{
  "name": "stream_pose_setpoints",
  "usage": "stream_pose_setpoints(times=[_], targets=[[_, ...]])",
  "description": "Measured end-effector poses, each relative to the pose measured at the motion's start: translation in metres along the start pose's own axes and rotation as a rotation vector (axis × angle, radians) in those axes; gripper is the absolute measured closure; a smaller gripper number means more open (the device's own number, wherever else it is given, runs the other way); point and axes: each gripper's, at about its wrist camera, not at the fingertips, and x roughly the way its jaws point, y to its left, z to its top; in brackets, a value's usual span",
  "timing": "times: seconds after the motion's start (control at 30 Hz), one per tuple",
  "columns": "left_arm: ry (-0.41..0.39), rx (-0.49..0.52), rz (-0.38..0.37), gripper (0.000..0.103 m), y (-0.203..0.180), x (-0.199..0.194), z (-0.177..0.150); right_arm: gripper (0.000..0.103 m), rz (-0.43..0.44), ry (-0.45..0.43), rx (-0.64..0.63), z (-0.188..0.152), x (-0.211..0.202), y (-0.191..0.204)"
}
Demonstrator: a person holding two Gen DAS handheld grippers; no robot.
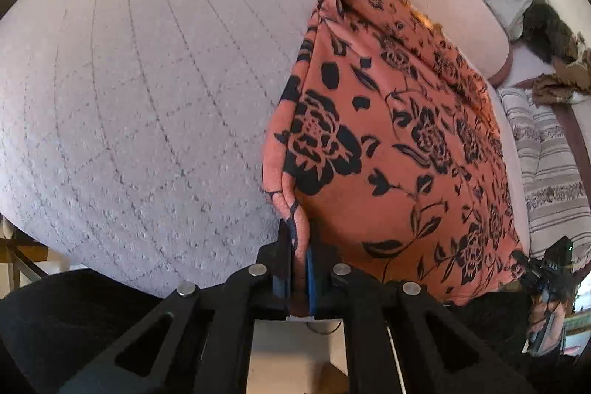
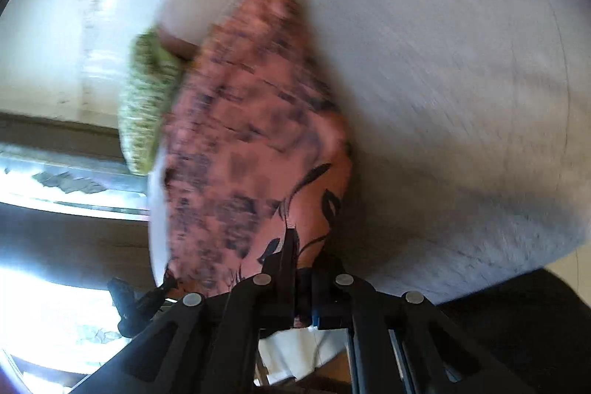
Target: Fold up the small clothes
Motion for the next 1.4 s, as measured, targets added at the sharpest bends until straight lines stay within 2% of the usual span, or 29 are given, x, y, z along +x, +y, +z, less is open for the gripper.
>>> stream_pose_setpoints(times=[0.1,0.23,0.33,0.47,0.5,0.63,0.7,0.8,0.83,0.9,0.93,0.97,1.0,1.03,1.1,1.13,1.17,1.2,1.23,1.33,1.4], targets=[[-0.028,0.05,-0.001,0.097,-0.014,-0.011,0.009,0.097,0.035,-0.019,-0.021,-0.001,-0.006,0.009],[-0.119,0.1,-0.048,0.097,-0.038,-0.041,0.051,0.097,0.11,-0.064,-0.067,0.021,-0.022,0.035],[-0.188,0.136,-0.086,0.097,-0.056,-0.059,0.093,0.097,0.159,-0.099,-0.127,0.052,-0.03,0.067],[-0.26,0.169,-0.108,0.097,-0.078,-0.064,0.165,0.097,0.218,-0.168,-0.201,0.123,-0.032,0.113],[-0.277,0.172,-0.108,0.097,-0.084,-0.059,0.192,0.097,0.225,-0.183,-0.211,0.137,-0.031,0.119],[-0.3,0.161,-0.084,0.097,-0.089,-0.034,0.263,0.097,0.227,-0.238,-0.224,0.219,-0.017,0.142],[-0.287,0.139,-0.072,0.096,-0.088,-0.009,0.292,0.097,0.209,-0.249,-0.197,0.26,0.003,0.144],[-0.292,0.106,-0.046,0.094,-0.086,0.045,0.33,0.094,0.191,-0.242,-0.156,0.306,0.045,0.134],[-0.276,0.09,-0.016,0.094,-0.084,0.073,0.343,0.094,0.178,-0.239,-0.142,0.316,0.058,0.127],[-0.245,0.079,0.033,0.093,-0.082,0.101,0.355,0.094,0.123,-0.218,-0.118,0.339,0.094,0.114],[-0.2,0.077,0.052,0.085,-0.081,0.118,0.359,0.093,0.109,-0.206,-0.106,0.344,0.107,0.109],[-0.174,0.069,0.048,0.079,-0.078,0.125,0.361,0.092,0.088,-0.17,-0.081,0.348,0.122,0.1],[-0.181,0.069,0.019,0.076,-0.076,0.122,0.362,0.088,0.054,-0.149,-0.058,0.348,0.13,0.094],[-0.197,0.064,-0.01,0.071,-0.074,0.116,0.363,0.082,0.049,-0.165,-0.057,0.346,0.128,0.092],[-0.254,0.029,-0.05,0.06,-0.065,0.092,0.36,0.047,0.099,-0.241,-0.09,0.345,0.107,0.096],[-0.288,0.022,-0.026,0.039,-0.062,0.08,0.357,0.014,0.1,-0.266,-0.082,0.344,0.099,0.096],[-0.338,0.015,0.0,0.029,-0.058,0.066,0.351,0.01,0.097,-0.326,-0.062,0.34,0.082,0.096],[-0.406,0.015,0.015,0.027,-0.053,0.048,0.342,0.01,0.089,-0.377,-0.058,0.333,0.065,0.096],[-0.443,0.032,0.022,0.026,-0.047,0.032,0.33,0.01,0.084,-0.369,-0.065,0.327,0.058,0.096],[-0.436,0.025,0.003,0.023,-0.032,0.013,0.296,0.01,0.048,-0.319,-0.113,0.299,0.048,0.089],[-0.364,0.028,-0.008,0.023,-0.028,0.019,0.27,0.01,-0.008,-0.21,-0.161,0.274,0.062,0.085]])
